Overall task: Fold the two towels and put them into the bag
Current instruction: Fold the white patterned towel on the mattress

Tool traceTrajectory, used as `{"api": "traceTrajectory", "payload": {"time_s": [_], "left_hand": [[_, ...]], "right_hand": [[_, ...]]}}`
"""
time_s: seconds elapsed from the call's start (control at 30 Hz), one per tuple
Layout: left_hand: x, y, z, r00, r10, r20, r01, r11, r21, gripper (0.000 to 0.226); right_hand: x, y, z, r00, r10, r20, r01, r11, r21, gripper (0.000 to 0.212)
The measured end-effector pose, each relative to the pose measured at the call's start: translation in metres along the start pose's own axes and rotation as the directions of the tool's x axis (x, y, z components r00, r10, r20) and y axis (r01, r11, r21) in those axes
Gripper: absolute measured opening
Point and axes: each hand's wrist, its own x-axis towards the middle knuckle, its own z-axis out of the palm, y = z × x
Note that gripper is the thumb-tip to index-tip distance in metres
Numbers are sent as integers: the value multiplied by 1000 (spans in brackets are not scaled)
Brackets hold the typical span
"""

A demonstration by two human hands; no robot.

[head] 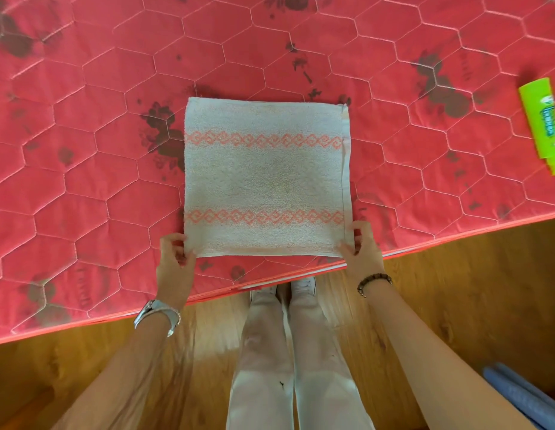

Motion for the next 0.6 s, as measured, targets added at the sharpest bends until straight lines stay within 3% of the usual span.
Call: {"api": "traceTrajectory", "payload": {"time_s": [0.1, 0.27, 0.37, 0.5, 0.6], "left_hand": [[-6, -1, -5, 992, 60, 113, -71, 992, 101, 20], [-21, -7, -18, 974, 97, 205, -140, 969, 206, 40], [-25, -6, -18, 979, 146, 144, -179, 952, 250, 46], [-27, 3, -15, 986, 163, 36, -167, 958, 232, 31], [-23, 6, -14, 983, 185, 13, -182, 946, 267, 26]], "right_hand": [[-3, 5, -10, 997, -24, 75, 27, 999, -40, 15], [-14, 17, -26, 989, -38, 144, 51, 995, -88, 27], [-18, 16, -29, 984, -103, 148, 123, 984, -129, 36], [-17, 19, -28, 989, -126, 76, 136, 979, -155, 49], [-13, 13, -27, 983, -182, -13, 178, 971, -158, 37]]}}
